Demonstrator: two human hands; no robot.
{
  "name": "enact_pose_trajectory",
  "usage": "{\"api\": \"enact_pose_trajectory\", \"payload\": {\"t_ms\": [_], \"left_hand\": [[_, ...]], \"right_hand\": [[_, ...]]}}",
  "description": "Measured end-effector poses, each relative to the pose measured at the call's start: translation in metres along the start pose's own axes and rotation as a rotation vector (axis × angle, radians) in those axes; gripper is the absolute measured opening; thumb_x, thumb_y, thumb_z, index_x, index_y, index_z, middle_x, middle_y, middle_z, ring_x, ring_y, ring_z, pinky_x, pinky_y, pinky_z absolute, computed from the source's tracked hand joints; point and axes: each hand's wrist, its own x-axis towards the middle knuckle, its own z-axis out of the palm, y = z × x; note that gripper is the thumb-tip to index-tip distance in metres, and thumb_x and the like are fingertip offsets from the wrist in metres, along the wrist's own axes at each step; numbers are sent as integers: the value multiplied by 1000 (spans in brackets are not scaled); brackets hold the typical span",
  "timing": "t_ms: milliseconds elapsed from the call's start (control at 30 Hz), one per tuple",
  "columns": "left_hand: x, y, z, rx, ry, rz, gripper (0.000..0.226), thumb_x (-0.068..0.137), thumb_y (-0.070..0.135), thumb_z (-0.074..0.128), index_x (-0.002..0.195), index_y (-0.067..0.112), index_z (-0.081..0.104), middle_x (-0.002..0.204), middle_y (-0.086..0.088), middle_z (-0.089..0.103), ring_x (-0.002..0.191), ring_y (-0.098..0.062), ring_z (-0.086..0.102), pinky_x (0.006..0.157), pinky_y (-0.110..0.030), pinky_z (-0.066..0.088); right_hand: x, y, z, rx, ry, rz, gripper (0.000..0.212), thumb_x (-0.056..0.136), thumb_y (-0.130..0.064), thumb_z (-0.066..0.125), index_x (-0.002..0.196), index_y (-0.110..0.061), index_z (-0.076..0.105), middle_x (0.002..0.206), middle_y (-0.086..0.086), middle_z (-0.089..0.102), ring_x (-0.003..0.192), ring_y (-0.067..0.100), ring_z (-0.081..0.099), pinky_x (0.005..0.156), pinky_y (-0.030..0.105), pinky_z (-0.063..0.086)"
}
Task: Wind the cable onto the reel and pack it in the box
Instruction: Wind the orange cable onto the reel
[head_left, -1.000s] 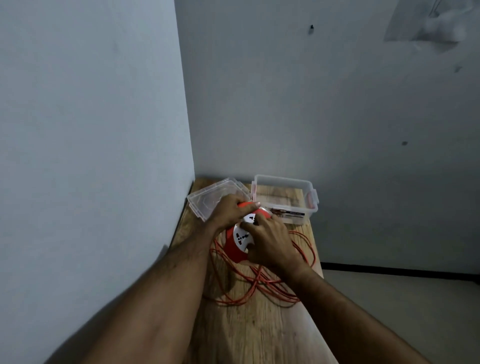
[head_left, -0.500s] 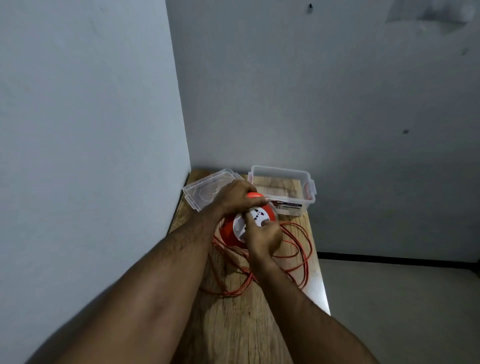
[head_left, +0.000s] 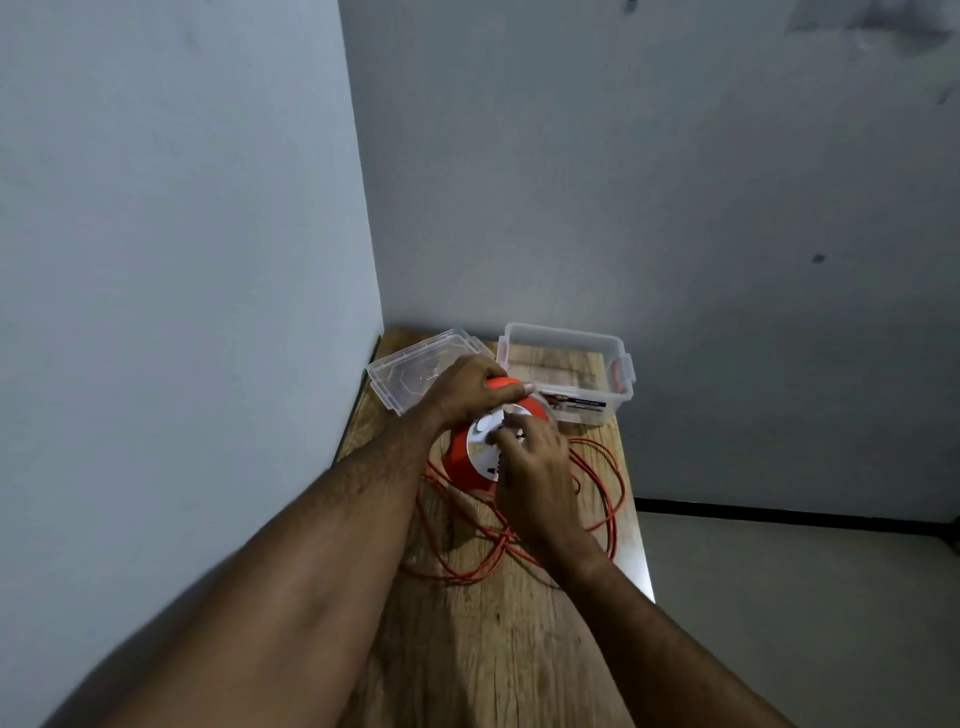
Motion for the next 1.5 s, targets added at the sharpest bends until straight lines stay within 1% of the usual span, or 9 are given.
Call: {"api": "enact_pose_trajectory", "payload": {"t_ms": [233, 500, 700, 933, 1100, 1200, 1267, 1400, 1500], "left_hand": [[-14, -6, 7, -50, -90, -19, 55, 79, 74, 66, 74, 20, 76, 67, 0, 72, 65, -15, 69, 72, -43, 59], [-30, -9, 13, -41, -64, -37, 64, 75, 79, 63, 86, 18, 81, 78, 0, 76, 74, -16, 72, 78, -47, 60], [-42, -12, 19, -90, -59, -51, 61, 77, 76, 64, 97, 21, 81, 91, 4, 79, 82, -8, 73, 83, -42, 62], [-67, -13, 29, -52, -145, -11, 55, 78, 74, 65, 79, 21, 79, 78, 6, 76, 74, -8, 70, 76, -42, 59], [-86, -17, 38, -83, -48, -65, 51, 82, 64, 71, 56, 21, 63, 56, 4, 65, 51, -6, 61, 57, -26, 46], [-92, -19, 39, -88, -44, -91, 57, 78, 69, 70, 56, 17, 63, 55, 1, 65, 51, -12, 61, 56, -31, 48], [-94, -19, 32, -111, -62, -110, 55, 79, 68, 69, 61, 16, 66, 58, 1, 68, 54, -12, 65, 57, -35, 54], [-99, -20, 11, -217, -33, -172, 37, 86, 58, 72, 82, 21, 79, 73, 10, 75, 65, -4, 72, 64, -26, 59], [-99, -23, 3, -212, -57, -171, 49, 83, 63, 71, 104, 19, 81, 93, 3, 79, 79, -11, 75, 78, -35, 63]], "right_hand": [[-6, 10, -15, -307, -300, -345, 41, 85, -32, 75, 124, -25, 64, 147, 14, 42, 140, 30, 40, 111, 61, 30], [-9, 7, -9, -315, -323, -274, 58, 77, -49, 78, 129, -28, 64, 135, 14, 50, 128, 32, 46, 106, 55, 38], [-16, -4, -6, -114, -242, 37, 60, 72, -37, 77, 127, -18, 64, 109, 8, 72, 97, 28, 68, 86, 45, 57], [-46, -32, 8, 190, -116, 481, 48, 72, -44, 79, 107, -21, 58, 94, -5, 65, 87, 12, 62, 72, 24, 48], [-57, -41, 31, 511, 48, 1029, 75, 57, -69, 79, 111, -19, 63, 101, -4, 69, 92, 15, 69, 74, 37, 62], [-53, -45, 33, 678, 51, 1311, 63, 64, -55, 85, 99, -7, 65, 90, 5, 71, 81, 22, 71, 69, 39, 63], [-58, -48, 30, 697, 58, 1207, 50, 70, -51, 85, 93, -11, 63, 87, 2, 70, 78, 18, 71, 68, 39, 63], [-69, -46, 10, 188, 4, 256, 18, 87, -25, 71, 97, -19, 58, 96, -2, 65, 85, 12, 62, 72, 28, 55], [-68, -39, 3, -100, -203, -171, 44, 82, -35, 73, 120, -18, 58, 126, 8, 56, 118, 23, 53, 99, 45, 44]]}}
